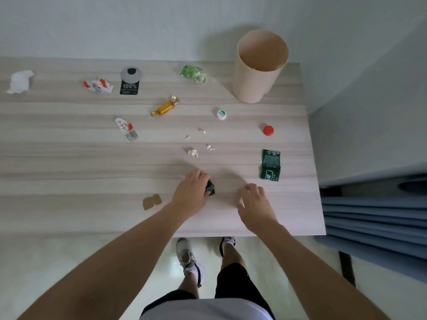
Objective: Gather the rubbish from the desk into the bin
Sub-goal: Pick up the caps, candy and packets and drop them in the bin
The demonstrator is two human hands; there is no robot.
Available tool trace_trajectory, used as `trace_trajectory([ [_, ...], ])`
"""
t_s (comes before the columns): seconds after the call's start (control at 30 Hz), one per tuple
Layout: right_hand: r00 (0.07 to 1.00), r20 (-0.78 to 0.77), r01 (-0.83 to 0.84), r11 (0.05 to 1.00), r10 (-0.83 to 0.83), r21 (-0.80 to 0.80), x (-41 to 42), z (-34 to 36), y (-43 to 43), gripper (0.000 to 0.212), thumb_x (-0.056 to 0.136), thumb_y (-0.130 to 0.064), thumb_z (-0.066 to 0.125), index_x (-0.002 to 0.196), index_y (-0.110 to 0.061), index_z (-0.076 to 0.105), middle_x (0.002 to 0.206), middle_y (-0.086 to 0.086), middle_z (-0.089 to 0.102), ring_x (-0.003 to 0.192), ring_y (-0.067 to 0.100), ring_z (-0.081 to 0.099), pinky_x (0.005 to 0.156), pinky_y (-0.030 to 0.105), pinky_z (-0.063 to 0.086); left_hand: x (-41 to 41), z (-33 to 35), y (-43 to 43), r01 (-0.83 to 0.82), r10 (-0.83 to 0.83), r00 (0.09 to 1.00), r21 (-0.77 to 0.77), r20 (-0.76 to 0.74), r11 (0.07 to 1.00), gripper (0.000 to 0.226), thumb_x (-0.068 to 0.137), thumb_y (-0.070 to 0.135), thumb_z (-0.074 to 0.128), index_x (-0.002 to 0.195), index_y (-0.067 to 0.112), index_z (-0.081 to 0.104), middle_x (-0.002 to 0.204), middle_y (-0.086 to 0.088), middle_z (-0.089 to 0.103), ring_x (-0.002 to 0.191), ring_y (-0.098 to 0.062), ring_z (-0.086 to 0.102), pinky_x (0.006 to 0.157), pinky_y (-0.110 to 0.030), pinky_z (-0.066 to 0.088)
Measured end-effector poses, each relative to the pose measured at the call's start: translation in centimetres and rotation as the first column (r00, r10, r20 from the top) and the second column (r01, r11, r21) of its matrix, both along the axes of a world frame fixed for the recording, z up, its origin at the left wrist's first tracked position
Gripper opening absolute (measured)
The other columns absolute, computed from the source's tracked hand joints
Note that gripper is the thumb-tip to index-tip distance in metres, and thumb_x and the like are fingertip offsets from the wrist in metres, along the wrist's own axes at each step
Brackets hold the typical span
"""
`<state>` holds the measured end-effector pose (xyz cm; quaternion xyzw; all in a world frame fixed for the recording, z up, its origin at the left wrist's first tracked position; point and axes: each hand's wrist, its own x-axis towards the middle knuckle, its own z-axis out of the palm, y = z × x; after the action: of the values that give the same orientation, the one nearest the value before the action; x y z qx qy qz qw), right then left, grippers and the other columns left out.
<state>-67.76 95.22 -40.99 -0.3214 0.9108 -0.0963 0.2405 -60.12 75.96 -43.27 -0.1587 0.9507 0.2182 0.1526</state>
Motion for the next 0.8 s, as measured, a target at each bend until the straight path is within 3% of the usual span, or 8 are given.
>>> trace_trajectory([
  [0.07, 0.997, 0.007, -0.076, 0.997, 0.076, 0.025, -0.3, -0.2, 0.3, 0.024, 0.083, -0.001, 0.058, 0.107, -0.002, 0.061, 0.117, 0.014, 0.050, 0.104, 0.031, 0.043, 0.092, 0.039, 0.047, 0.1, -0.2, 0.2, -0.011, 0.011, 1.000, 0.020, 0.003, 1.000, 0.022, 0.089, 0.019, 0.056, 0.110, 0.014, 0.052, 0.113, -0.007, 0.053, 0.099, -0.030, 0.053, 0.075, -0.041, 0.048],
  [0.17, 0.995, 0.096, -0.014, 0.998, 0.008, 0.066, -0.6, -1.4, 1.0, 0.023, 0.088, -0.001, 0.045, 0.108, -0.006, 0.055, 0.119, 0.010, 0.047, 0.103, 0.026, 0.045, 0.089, 0.029, 0.042, 0.4, -0.2, 0.4, -0.008, 0.008, 1.000, 0.025, 0.001, 1.000, 0.021, 0.088, 0.010, 0.049, 0.109, 0.011, 0.054, 0.108, -0.012, 0.056, 0.097, -0.035, 0.056, 0.075, -0.042, 0.048],
  [0.33, 0.997, 0.078, 0.024, 0.997, -0.029, 0.072, -1.0, -0.9, 0.8, 0.025, 0.084, 0.002, 0.042, 0.104, -0.003, 0.056, 0.106, 0.012, 0.049, 0.090, 0.032, 0.051, 0.072, 0.032, 0.036, 0.3, 0.8, -0.1, -0.046, 0.047, 0.999, 0.063, -0.004, 0.997, 0.032, 0.087, 0.001, 0.041, 0.115, 0.014, 0.049, 0.103, -0.009, 0.063, 0.089, -0.033, 0.060, 0.073, -0.039, 0.045],
  [0.47, 0.994, 0.090, 0.059, 0.998, -0.062, 0.038, -1.7, 0.1, 0.3, 0.029, 0.086, 0.003, 0.042, 0.107, -0.007, 0.059, 0.108, 0.011, 0.053, 0.087, 0.032, 0.055, 0.071, 0.034, 0.040, 1.0, 2.0, -1.1, -0.091, 0.091, 0.996, 0.102, 0.007, 0.991, 0.052, 0.084, -0.004, 0.039, 0.128, 0.023, 0.046, 0.112, -0.002, 0.059, 0.094, -0.028, 0.059, 0.077, -0.037, 0.046],
  [0.53, 0.994, 0.080, 0.071, 0.997, -0.073, 0.022, -2.0, 0.6, 0.0, 0.028, 0.086, 0.002, 0.043, 0.105, -0.008, 0.061, 0.109, 0.010, 0.055, 0.089, 0.030, 0.055, 0.073, 0.033, 0.042, 1.6, 2.4, -1.6, -0.156, 0.154, 0.988, 0.112, 0.025, 0.981, 0.042, 0.089, 0.003, 0.039, 0.125, 0.023, 0.047, 0.110, -0.003, 0.057, 0.094, -0.027, 0.059, 0.077, -0.037, 0.045],
  [0.6, 0.996, 0.059, 0.069, 0.997, -0.071, 0.042, -2.4, 1.2, -0.3, 0.027, 0.089, 0.000, 0.042, 0.106, -0.007, 0.061, 0.111, 0.009, 0.055, 0.094, 0.030, 0.055, 0.076, 0.032, 0.041, 2.3, 2.7, -2.5, -0.251, 0.250, 0.968, 0.087, 0.026, 0.964, 0.015, 0.095, 0.023, 0.041, 0.108, 0.022, 0.048, 0.100, -0.003, 0.058, 0.084, -0.026, 0.057, 0.073, -0.038, 0.046],
  [0.67, 0.998, 0.042, 0.049, 0.995, -0.053, 0.086, -2.8, 1.9, -0.6, 0.025, 0.093, -0.006, 0.041, 0.110, -0.007, 0.060, 0.115, 0.008, 0.054, 0.100, 0.029, 0.053, 0.079, 0.032, 0.042, 3.1, 3.0, -3.4, -0.276, 0.275, 0.961, 0.023, 0.032, 0.961, 0.016, 0.095, 0.040, 0.042, 0.097, 0.024, 0.044, 0.092, 0.001, 0.056, 0.077, -0.023, 0.056, 0.069, -0.036, 0.045],
  [0.8, 0.994, 0.031, 0.107, 0.991, -0.109, 0.076, -4.0, 2.8, -0.6, 0.033, 0.096, -0.023, 0.045, 0.126, -0.010, 0.051, 0.125, 0.013, 0.049, 0.109, 0.028, 0.052, 0.090, 0.036, 0.046, 4.9, 3.6, -4.9, -0.306, 0.306, 0.952, -0.022, 0.001, 0.952, 0.022, 0.092, 0.038, 0.051, 0.098, 0.018, 0.044, 0.099, -0.002, 0.053, 0.077, -0.024, 0.055, 0.068, -0.033, 0.040],
])
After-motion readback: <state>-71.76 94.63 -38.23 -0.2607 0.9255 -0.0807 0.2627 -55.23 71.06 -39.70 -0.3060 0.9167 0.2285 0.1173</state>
